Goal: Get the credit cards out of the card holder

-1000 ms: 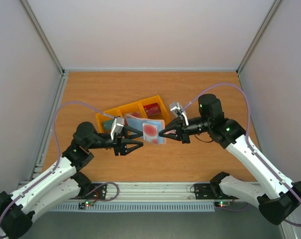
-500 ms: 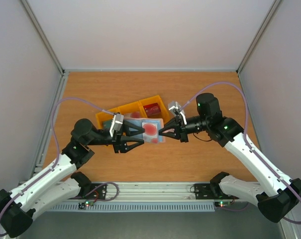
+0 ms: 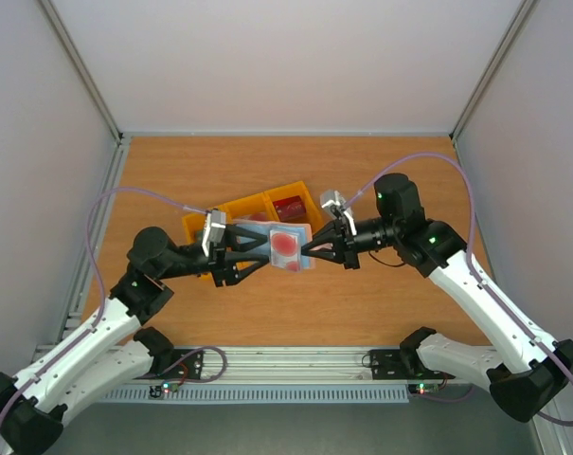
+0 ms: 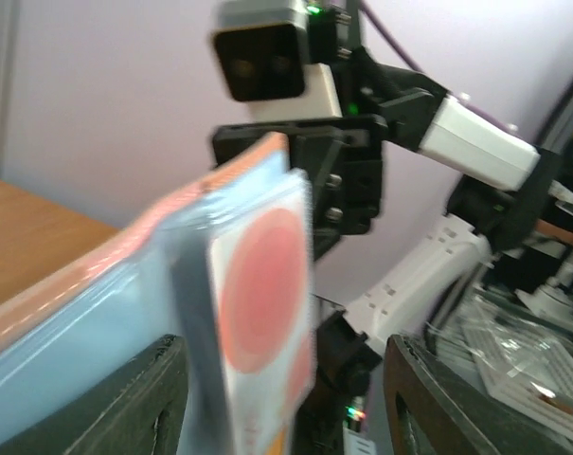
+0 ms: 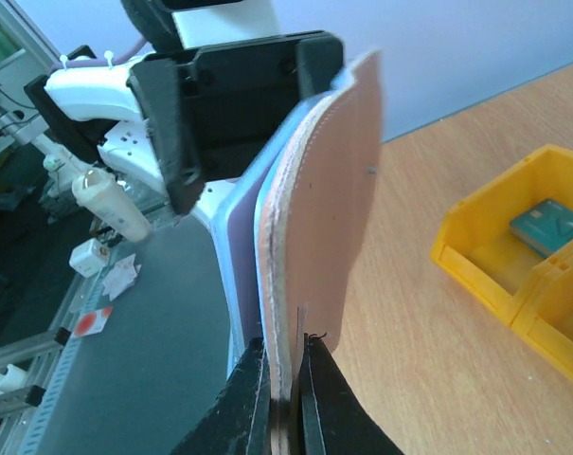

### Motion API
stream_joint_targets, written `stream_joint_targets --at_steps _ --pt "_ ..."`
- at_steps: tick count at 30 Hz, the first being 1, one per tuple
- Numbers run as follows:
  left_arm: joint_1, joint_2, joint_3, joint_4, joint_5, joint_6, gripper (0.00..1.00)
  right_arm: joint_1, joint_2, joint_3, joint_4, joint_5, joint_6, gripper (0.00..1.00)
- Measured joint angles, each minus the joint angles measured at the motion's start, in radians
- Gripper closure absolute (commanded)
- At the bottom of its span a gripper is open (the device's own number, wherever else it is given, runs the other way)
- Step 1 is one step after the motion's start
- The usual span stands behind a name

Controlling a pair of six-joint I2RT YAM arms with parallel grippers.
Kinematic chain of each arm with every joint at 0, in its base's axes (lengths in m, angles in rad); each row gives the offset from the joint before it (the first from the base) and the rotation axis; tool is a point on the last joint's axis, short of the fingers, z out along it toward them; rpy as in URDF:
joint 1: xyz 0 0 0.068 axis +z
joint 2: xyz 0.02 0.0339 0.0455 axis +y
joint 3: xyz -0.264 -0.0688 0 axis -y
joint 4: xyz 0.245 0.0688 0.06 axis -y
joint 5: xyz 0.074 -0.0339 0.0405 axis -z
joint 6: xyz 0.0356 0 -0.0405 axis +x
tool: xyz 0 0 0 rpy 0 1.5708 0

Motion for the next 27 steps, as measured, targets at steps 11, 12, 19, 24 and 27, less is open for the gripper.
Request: stream_joint_targets --at_steps 11,12,19,24,27 --pt "-0.029 0.023 0.000 0.012 0.035 0.054 0.43 -0.001 -0.001 0.019 -0.038 -0.006 -0.022 0.99" --pt "-0.037 0.025 0.001 0.016 0.041 0.055 0.43 -0.001 -0.001 0.019 -0.038 -0.006 -0.023 0.99" --pt "-0.069 0.050 0.001 0.027 0.048 0.040 0.42 -0.001 0.005 0.019 -0.038 -0.015 -0.030 0.99" --pt "-0.080 0.063 0.014 0.026 0.045 0.030 0.41 -0.001 0.018 0.019 -0.040 -0.020 -0.039 0.99" --pt "-0.071 0.060 0.024 0.018 0.027 0.012 0.40 -0.001 0.013 0.019 -0.042 -0.020 -0.045 0.99"
